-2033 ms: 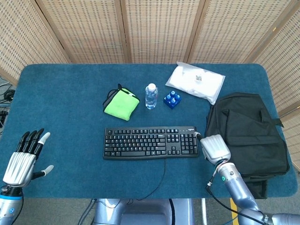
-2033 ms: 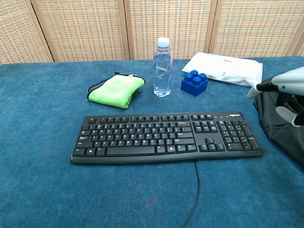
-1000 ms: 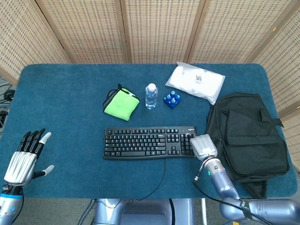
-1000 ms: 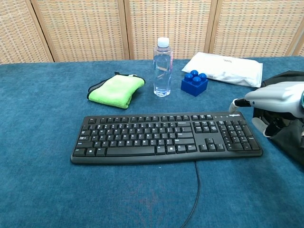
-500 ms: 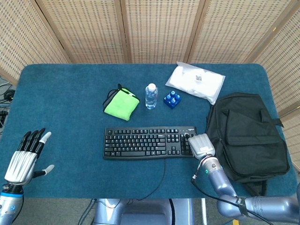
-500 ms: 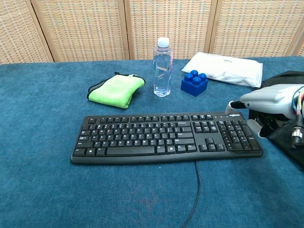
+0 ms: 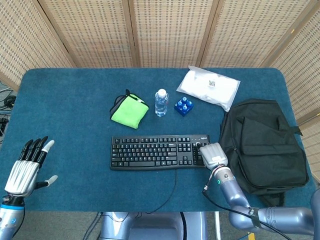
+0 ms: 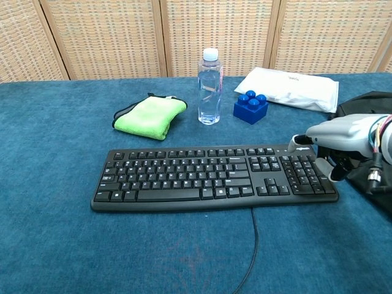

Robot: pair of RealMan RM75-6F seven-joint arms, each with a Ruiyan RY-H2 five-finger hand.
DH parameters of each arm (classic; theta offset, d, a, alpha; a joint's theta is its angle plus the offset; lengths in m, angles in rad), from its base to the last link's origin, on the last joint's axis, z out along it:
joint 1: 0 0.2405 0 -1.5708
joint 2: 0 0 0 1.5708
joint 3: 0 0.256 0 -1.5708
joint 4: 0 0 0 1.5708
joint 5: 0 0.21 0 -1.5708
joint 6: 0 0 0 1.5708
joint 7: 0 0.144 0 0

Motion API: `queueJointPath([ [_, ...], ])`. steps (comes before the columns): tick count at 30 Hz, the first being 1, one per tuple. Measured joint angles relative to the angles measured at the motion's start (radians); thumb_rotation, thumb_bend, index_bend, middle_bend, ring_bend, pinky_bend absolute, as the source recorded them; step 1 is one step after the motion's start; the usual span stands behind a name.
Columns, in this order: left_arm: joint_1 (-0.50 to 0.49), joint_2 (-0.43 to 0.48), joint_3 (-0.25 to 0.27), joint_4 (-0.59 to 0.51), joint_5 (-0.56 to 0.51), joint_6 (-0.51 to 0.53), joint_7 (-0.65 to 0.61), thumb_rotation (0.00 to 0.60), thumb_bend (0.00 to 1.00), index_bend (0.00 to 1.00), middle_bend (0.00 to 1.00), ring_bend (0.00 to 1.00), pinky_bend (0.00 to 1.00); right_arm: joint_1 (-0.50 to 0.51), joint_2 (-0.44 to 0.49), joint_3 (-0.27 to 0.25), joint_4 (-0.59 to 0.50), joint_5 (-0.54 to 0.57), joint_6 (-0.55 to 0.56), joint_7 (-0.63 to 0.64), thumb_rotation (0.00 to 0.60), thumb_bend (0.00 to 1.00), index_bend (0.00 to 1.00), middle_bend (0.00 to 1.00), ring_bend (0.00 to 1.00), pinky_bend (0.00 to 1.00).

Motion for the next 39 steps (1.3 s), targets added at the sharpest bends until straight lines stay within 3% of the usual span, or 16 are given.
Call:
queueJointPath([
  [39, -0.011, -0.003, 0.004, 0.004, -0.013, -0.024, -0.002, 0.6, 0.0, 0.0, 0.0, 0.0, 0.0, 0.05, -0.044, -0.024, 0.065, 0.053, -0.026, 0.017, 0.6, 0.78, 0.14, 0.72, 0.63, 0.49],
])
